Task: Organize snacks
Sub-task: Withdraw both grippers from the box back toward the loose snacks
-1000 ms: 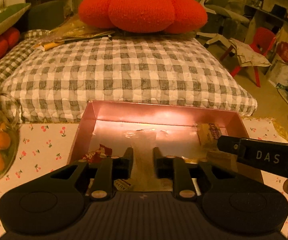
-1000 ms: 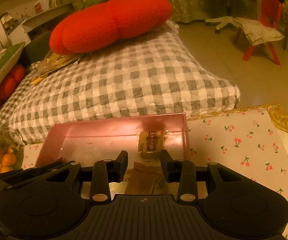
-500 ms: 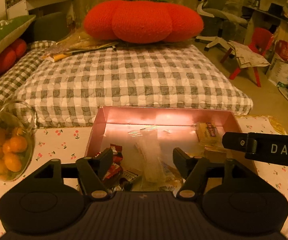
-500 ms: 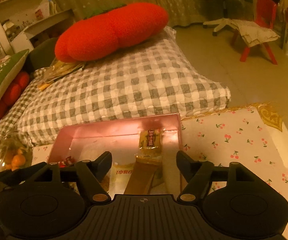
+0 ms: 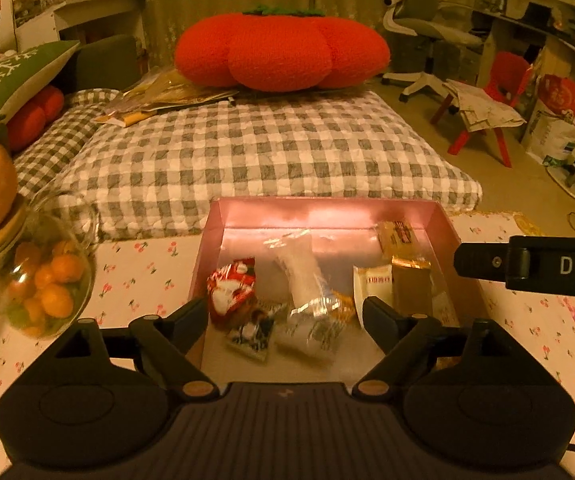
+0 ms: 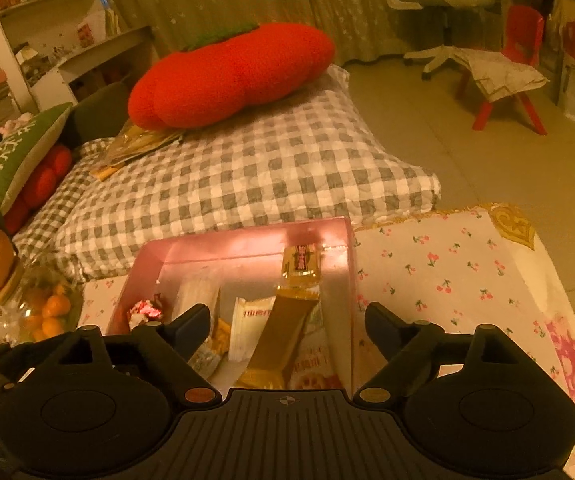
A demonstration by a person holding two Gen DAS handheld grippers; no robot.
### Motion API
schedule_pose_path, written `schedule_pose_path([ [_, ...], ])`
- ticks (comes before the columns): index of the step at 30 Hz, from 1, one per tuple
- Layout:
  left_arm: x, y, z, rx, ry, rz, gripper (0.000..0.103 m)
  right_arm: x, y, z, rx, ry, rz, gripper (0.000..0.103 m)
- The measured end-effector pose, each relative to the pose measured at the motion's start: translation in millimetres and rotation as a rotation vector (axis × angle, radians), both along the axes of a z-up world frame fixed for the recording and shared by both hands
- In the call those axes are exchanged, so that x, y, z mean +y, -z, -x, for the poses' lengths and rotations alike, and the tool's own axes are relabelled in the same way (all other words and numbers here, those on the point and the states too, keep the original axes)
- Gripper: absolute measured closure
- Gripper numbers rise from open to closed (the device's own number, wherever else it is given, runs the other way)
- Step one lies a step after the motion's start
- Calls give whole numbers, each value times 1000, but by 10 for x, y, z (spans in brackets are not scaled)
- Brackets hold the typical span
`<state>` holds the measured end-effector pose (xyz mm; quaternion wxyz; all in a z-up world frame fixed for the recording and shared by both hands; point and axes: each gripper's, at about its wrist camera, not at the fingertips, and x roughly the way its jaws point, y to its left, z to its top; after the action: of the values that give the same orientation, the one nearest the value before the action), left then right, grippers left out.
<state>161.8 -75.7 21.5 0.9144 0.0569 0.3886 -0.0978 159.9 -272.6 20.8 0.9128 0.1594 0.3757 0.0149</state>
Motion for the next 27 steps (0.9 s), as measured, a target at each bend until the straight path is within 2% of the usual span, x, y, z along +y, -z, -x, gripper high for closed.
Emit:
schedule_pose_path([
  [7, 47, -6, 252, -7, 30, -42, 14, 43, -31, 281, -7, -30, 31, 16],
  [12, 113, -12, 391, -3, 36, -31, 7, 89, -71, 473, -22, -60, 42, 14],
  [18, 185, 59, 567, 11, 49, -36, 5, 139, -43, 684, -30, -92, 47, 11],
  [24, 318, 169, 712, 43, 35, -6, 3, 184, 29, 854, -31, -117, 60, 11],
  [27, 398, 213, 799, 32, 21, 0, 3, 209, 80, 933, -35, -126, 74, 11],
])
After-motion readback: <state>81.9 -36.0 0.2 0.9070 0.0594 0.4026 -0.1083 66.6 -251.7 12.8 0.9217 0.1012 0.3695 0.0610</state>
